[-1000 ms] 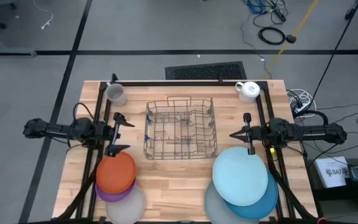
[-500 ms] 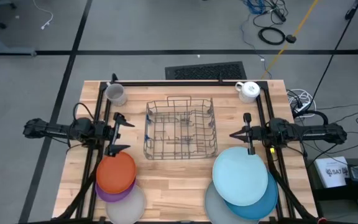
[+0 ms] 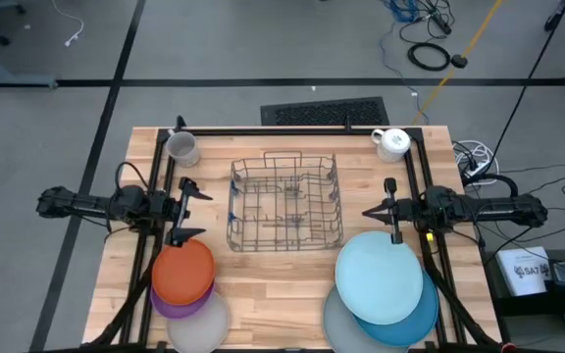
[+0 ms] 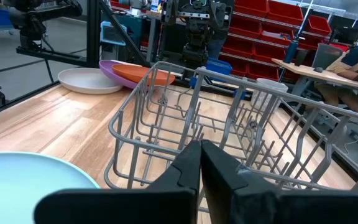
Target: Sort dishes
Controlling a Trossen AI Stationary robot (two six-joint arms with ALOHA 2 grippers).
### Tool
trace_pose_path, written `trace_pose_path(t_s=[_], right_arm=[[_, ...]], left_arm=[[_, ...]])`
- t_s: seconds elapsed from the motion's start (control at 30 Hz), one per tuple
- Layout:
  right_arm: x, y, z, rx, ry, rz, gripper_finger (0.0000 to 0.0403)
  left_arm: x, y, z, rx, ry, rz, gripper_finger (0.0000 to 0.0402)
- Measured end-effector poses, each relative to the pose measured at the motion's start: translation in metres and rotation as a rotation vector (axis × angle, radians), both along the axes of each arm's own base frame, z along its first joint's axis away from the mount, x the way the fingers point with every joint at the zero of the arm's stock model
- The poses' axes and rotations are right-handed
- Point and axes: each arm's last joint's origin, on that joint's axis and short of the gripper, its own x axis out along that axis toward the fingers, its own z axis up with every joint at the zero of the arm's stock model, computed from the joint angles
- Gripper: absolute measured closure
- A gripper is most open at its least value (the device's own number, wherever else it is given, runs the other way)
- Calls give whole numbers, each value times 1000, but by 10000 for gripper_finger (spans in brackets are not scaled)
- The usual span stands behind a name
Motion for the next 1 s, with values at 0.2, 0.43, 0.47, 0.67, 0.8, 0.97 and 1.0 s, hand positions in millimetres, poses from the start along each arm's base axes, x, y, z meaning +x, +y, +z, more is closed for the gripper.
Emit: trace_pose_path(t_s=[0.2, 0.43, 0.47, 0.67, 0.8, 0.97, 1.0], right_arm=[[0, 0, 0, 0, 0, 0, 394], [0, 0, 0, 0, 0, 0, 394], [0, 0, 0, 0, 0, 0, 394], [0, 0, 0, 0, 0, 0, 394], [0, 0, 0, 0, 0, 0, 394], [0, 0, 0, 0, 0, 0, 394], [0, 0, 0, 0, 0, 0, 394]], left_arm=[[0, 0, 0, 0, 0, 0, 6], [0, 0, 0, 0, 0, 0, 6], [0, 0, 0, 0, 1, 0, 6], [-2, 0, 5, -1, -61, 8, 6], [-10, 0, 20, -12, -227, -19, 6], [-24, 2, 37, -30, -462, -21, 6], [-27, 2, 40, -34, -503, -21, 6]])
